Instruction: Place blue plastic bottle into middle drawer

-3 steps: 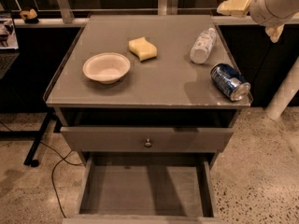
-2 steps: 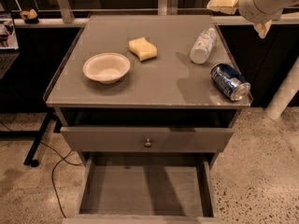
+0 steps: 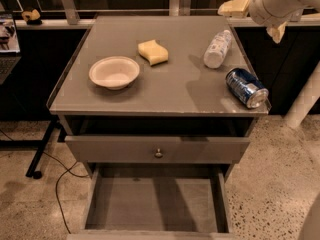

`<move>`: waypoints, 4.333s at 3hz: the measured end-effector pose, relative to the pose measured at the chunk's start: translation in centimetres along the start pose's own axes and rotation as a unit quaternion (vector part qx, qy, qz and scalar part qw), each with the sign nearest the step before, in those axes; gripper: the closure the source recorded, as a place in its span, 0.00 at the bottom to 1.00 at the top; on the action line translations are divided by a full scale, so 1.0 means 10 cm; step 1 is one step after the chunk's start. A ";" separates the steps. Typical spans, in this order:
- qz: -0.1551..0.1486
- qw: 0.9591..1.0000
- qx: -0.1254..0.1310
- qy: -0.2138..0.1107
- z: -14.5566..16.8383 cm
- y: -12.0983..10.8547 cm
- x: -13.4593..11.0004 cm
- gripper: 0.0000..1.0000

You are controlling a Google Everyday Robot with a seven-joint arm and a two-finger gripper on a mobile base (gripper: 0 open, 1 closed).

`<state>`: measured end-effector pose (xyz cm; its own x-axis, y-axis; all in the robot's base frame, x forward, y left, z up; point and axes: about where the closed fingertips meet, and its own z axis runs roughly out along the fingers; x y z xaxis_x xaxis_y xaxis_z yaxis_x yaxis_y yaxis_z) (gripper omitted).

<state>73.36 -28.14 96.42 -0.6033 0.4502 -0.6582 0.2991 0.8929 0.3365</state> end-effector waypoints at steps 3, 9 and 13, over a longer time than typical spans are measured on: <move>-0.003 0.999 0.028 0.039 0.32 -0.10 0.24 0.00; 0.032 0.997 0.004 0.066 0.63 0.30 0.36 0.00; 0.050 0.993 0.017 0.108 0.95 0.33 0.59 0.00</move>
Offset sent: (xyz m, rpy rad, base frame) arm 0.0082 -0.0027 -0.0360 -0.0088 0.0921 -0.0428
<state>77.81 -22.52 87.27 -0.7129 0.5288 -0.4606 0.3893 0.8447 0.3673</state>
